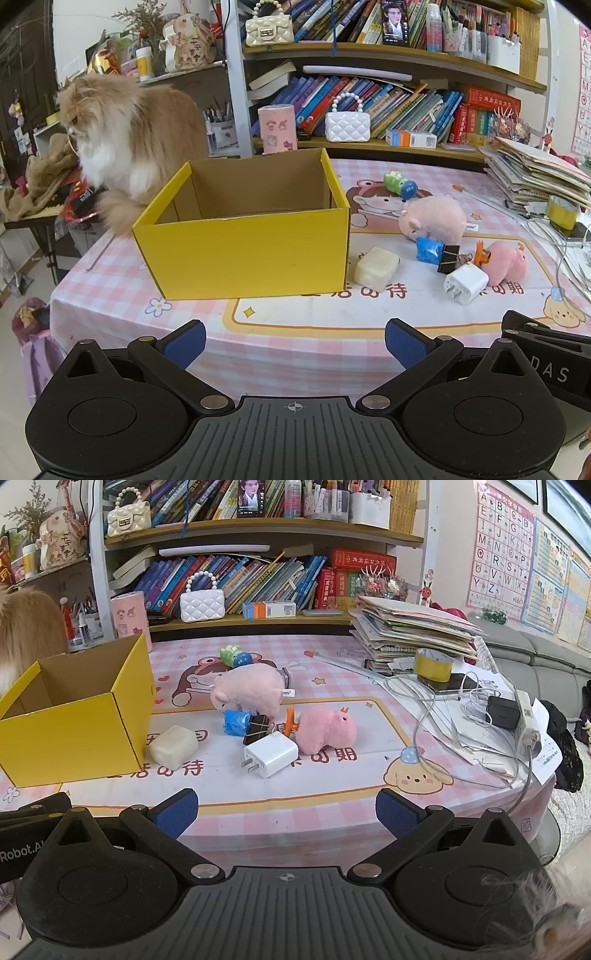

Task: Organize objects
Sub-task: 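Move both tools toward the toys and small items on the table, then grasp the pink plush chick with the right tool while the left tool grasps the white charger plug, then lift and carry the chick and plug toward the yellow box with both tools, then lower the chick and plug into the yellow box and open both tools, then withdraw both tools from the box back toward the table items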

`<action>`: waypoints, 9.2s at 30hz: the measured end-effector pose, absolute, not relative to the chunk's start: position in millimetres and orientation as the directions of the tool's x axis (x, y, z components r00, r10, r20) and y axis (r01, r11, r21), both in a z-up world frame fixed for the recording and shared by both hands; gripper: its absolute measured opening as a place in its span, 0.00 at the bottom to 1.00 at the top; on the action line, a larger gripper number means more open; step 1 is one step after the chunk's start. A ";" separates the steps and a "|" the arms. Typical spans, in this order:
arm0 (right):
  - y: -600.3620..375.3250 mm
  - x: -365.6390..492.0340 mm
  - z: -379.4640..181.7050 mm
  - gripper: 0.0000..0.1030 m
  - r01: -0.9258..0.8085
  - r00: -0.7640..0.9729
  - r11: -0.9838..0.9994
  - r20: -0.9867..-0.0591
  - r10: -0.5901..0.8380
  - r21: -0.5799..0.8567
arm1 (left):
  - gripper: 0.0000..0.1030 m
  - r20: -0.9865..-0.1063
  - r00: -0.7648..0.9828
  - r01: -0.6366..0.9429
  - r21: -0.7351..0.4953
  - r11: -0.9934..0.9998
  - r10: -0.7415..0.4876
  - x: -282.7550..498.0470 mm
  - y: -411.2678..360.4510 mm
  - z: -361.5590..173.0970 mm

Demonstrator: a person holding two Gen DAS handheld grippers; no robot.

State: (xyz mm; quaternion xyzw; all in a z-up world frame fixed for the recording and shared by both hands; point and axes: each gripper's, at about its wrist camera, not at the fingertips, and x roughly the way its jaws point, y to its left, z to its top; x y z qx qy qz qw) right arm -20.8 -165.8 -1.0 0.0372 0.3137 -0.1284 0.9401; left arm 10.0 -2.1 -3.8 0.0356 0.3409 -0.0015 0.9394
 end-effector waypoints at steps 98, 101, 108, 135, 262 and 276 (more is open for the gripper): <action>-340.8 148.6 -21.4 0.65 0.135 0.798 0.985 -0.601 -0.043 0.109 | 0.87 -0.813 0.530 0.245 -0.126 0.961 -0.241 160.9 -172.1 -67.2; -349.2 144.6 -17.7 0.65 0.142 0.803 0.984 -0.594 -0.049 0.110 | 0.82 -0.823 0.524 0.272 -0.083 0.959 -0.220 168.4 -189.1 -77.3; -359.1 135.2 -21.5 0.65 0.153 0.790 0.983 -0.611 -0.058 0.103 | 0.64 -0.844 0.505 0.259 -0.049 0.965 -0.178 175.0 -196.2 -90.8; -253.2 76.2 -15.2 0.65 0.143 0.752 0.985 -0.657 -0.042 0.101 | 0.63 -0.735 0.642 0.138 -0.167 0.976 -0.217 89.4 -57.4 -33.1; -12.1 178.6 38.5 0.74 -0.250 0.852 0.962 -0.497 0.164 -0.112 | 0.89 -0.525 0.851 -0.048 -0.056 0.997 0.011 150.3 159.9 51.2; -1.3 97.0 14.0 0.73 -0.153 0.814 0.985 -0.575 0.082 -0.077 | 0.90 -0.609 0.793 -0.070 -0.053 0.996 0.024 76.7 172.3 23.4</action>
